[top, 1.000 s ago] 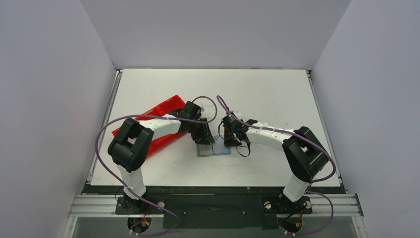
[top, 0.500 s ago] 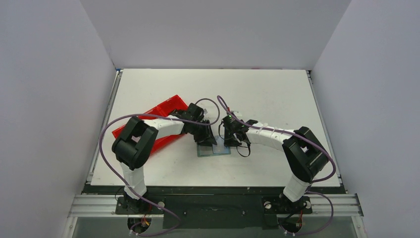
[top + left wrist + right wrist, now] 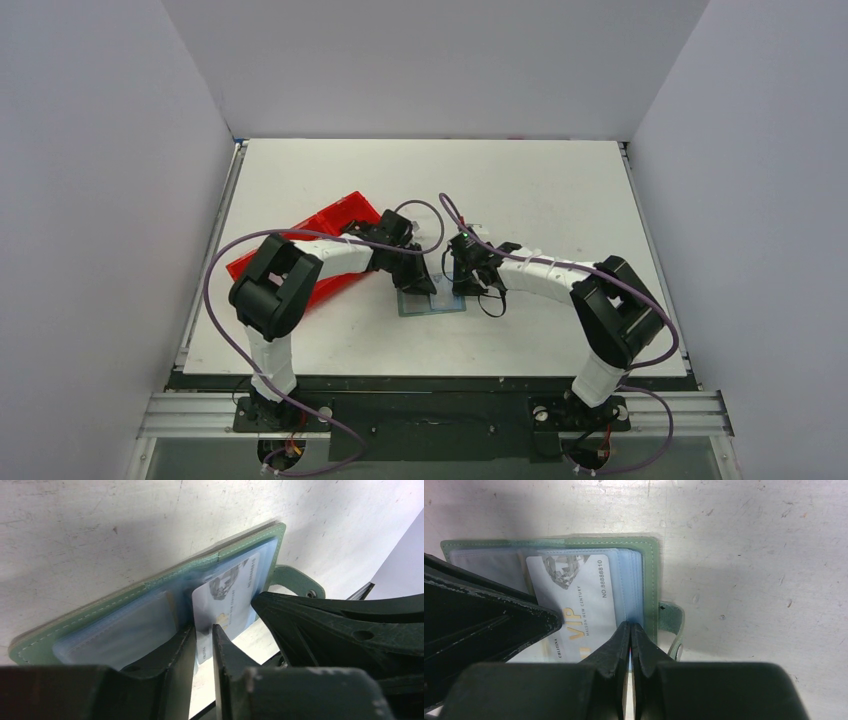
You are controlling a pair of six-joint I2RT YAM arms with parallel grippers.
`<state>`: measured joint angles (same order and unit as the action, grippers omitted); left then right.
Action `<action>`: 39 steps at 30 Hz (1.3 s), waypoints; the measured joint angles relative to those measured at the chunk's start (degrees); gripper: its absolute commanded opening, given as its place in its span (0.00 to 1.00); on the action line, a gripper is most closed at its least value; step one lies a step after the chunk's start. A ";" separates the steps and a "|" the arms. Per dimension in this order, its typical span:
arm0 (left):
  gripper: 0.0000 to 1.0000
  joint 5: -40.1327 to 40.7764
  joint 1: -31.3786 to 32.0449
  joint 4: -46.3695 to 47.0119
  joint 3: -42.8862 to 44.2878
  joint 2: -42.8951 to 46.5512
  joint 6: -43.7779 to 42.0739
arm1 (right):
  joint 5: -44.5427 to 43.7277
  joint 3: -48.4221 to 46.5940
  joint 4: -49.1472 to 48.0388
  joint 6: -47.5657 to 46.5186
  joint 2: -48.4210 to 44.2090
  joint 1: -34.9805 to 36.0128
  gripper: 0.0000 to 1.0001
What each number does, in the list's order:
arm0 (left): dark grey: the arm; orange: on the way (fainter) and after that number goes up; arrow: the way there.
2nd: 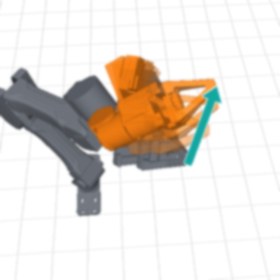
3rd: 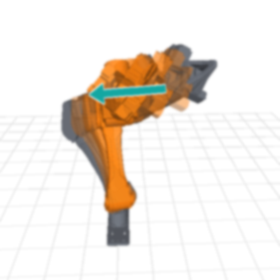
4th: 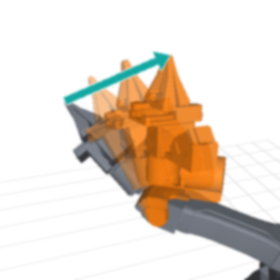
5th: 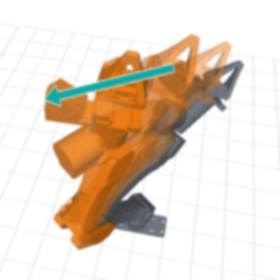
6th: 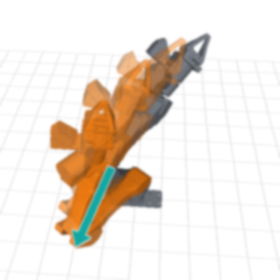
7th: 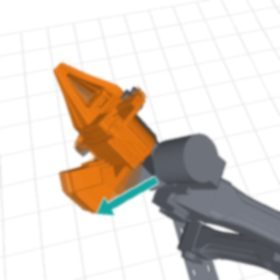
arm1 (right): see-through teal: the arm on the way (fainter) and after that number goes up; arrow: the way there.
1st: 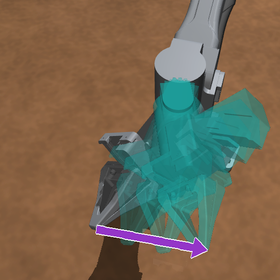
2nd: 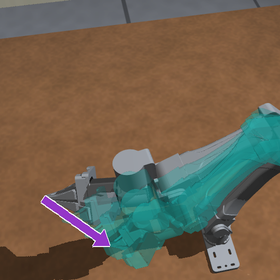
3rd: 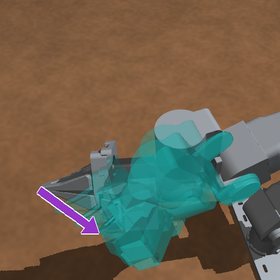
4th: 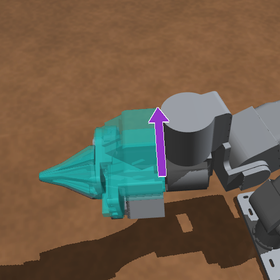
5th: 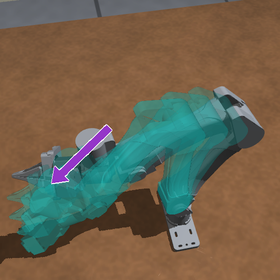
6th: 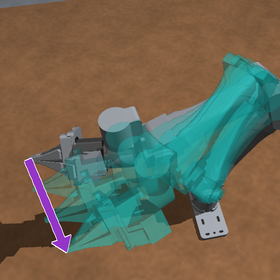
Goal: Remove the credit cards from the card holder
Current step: Remove the credit card from the card holder.
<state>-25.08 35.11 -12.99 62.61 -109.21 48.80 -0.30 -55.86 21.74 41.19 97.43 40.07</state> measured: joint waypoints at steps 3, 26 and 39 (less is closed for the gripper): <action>0.07 -0.04 -0.09 0.59 -0.52 -0.04 0.35 | 0.04 0.26 -0.31 0.02 -0.13 -0.02 0.00; 0.00 -2.47 -3.37 3.02 -4.87 2.71 0.48 | 1.46 0.87 -1.11 1.27 -0.13 -1.05 0.00; 0.00 -2.78 -4.24 2.14 -5.77 3.80 -1.07 | 1.62 0.87 -1.16 1.29 -0.04 -1.14 0.00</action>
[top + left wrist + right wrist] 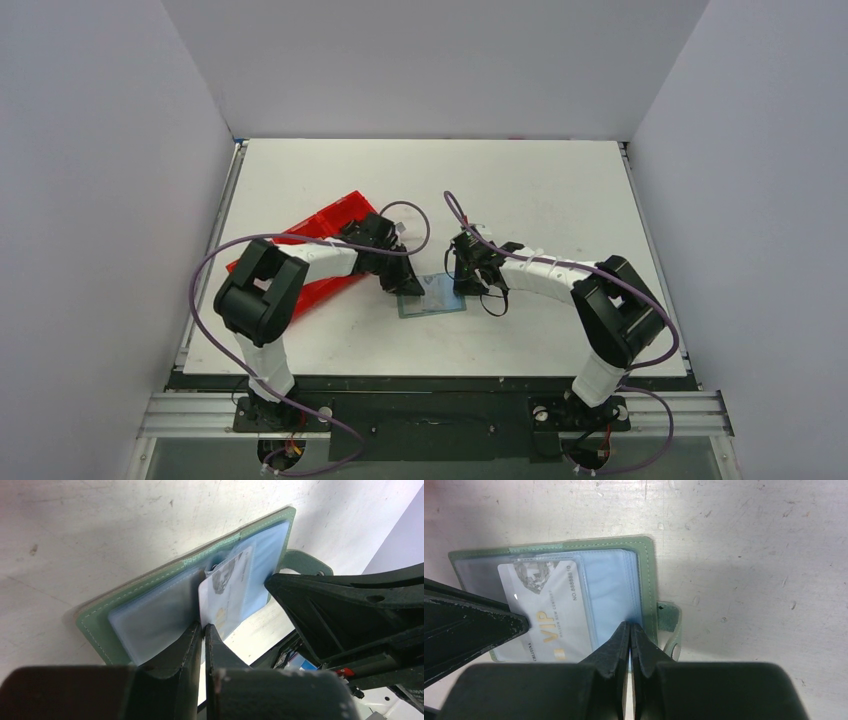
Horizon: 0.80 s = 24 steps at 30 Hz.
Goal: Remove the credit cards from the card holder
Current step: Remove the credit card from the card holder.
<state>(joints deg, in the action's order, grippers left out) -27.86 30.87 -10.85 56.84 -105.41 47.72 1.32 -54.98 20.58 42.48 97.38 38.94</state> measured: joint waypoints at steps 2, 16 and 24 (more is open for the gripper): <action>0.00 -0.02 -0.20 -0.24 -0.44 0.46 -0.31 | 0.04 0.02 -0.42 0.02 0.04 -0.07 0.00; 0.00 -0.33 -1.62 -1.01 -2.34 2.01 -1.46 | 0.81 0.04 -2.54 0.02 0.63 -0.39 0.00; 0.00 -0.07 -3.10 -2.01 -3.67 3.74 -2.82 | 1.57 0.13 -3.74 0.20 0.87 -0.66 0.00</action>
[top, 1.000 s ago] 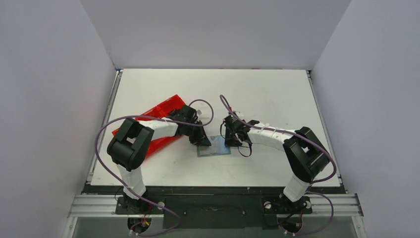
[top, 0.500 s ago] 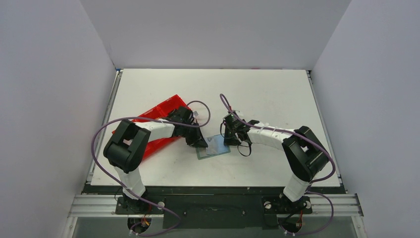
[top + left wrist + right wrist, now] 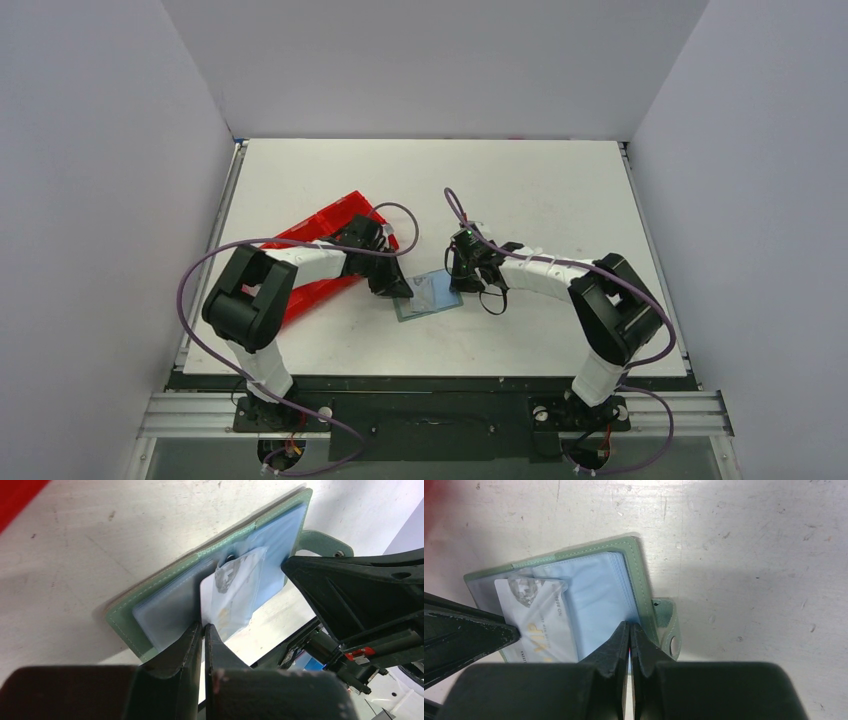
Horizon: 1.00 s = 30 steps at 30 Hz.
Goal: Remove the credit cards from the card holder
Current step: Remove the credit card from the card holder.
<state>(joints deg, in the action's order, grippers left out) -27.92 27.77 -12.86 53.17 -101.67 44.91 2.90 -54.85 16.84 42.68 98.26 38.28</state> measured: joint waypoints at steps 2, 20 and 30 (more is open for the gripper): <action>0.00 0.09 -0.26 -0.26 -0.24 0.11 -0.22 | 0.17 0.20 -0.72 0.02 0.07 0.00 0.00; 0.00 1.53 -2.25 -4.42 -0.94 2.49 -2.19 | 1.05 1.36 -2.27 0.13 -0.48 -0.44 0.00; 0.00 2.40 -0.48 -6.54 1.57 2.75 -2.25 | 0.59 1.99 -1.51 0.04 -1.29 -1.81 0.00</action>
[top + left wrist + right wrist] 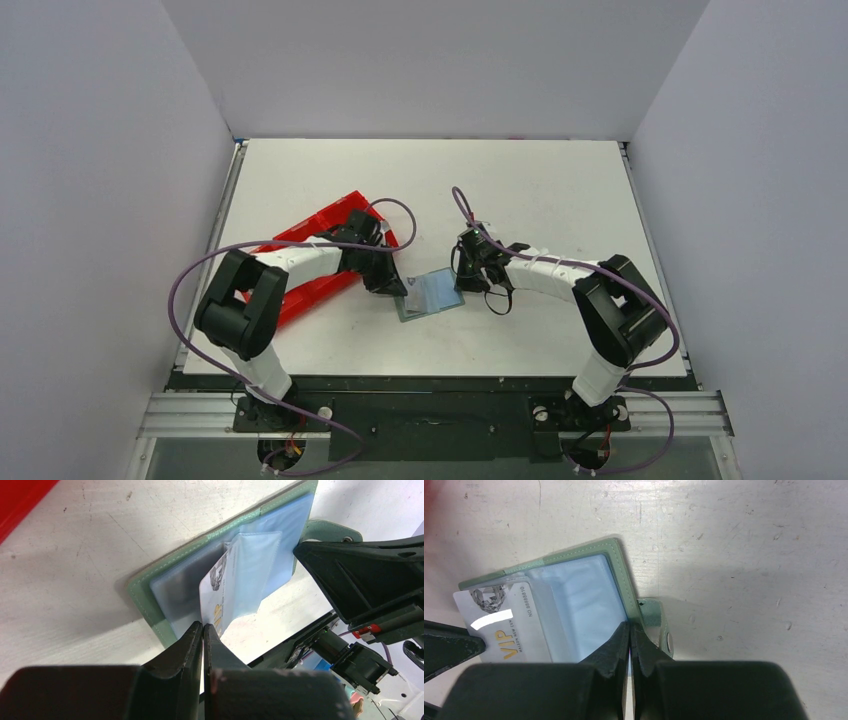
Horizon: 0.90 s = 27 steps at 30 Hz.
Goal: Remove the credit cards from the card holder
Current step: Remove the credit card from the card holder, then place the credit card in the storage box.
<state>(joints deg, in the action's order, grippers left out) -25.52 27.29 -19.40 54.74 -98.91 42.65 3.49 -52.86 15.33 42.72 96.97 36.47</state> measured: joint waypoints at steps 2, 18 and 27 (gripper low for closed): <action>0.00 0.31 0.02 -0.94 0.39 0.48 -0.37 | 0.00 0.00 0.02 0.00 0.00 -0.04 0.00; 0.00 3.67 -1.46 -10.58 2.27 5.79 -5.07 | -0.02 0.00 0.24 0.00 -0.13 -0.07 0.00; 0.00 8.17 -4.13 -16.85 6.25 12.96 -6.58 | -1.86 -2.23 8.90 -1.29 -1.42 -0.94 0.33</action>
<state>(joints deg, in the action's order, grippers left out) -17.34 23.16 -36.25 60.99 -85.95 36.07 1.63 -55.09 24.23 41.43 95.55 35.53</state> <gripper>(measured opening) 0.004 0.219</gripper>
